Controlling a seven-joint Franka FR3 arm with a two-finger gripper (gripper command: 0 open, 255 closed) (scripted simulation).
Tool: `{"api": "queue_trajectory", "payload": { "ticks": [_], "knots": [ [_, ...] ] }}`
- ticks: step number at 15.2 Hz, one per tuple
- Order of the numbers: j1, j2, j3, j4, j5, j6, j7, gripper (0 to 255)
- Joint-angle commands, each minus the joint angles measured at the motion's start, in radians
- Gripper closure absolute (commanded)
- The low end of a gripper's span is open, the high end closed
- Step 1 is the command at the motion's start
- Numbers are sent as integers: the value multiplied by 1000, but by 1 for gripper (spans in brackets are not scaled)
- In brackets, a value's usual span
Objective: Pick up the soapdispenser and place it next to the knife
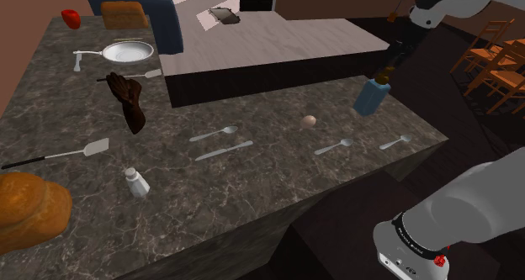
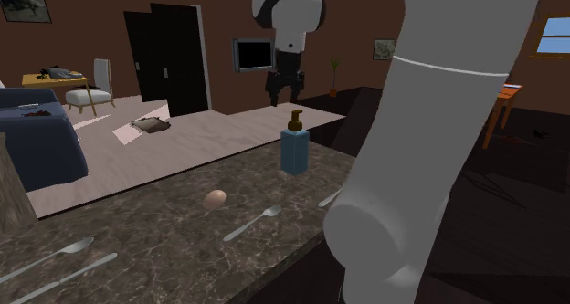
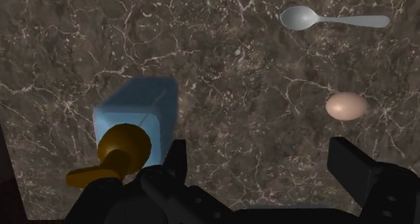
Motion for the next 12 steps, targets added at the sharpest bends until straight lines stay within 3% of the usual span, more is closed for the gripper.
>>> {"api": "queue_trajectory", "payload": {
  "ticks": [1, 5, 10, 12],
  "knots": [
    [-12, 78, -33, 56, 39, 8, -61, 0],
    [-58, 243, -77, 194, 134, -6, -175, 0],
    [-161, 459, -89, 408, 259, -58, -294, 0],
    [-168, 471, -85, 408, 265, -48, -299, 0]
  ]
}}
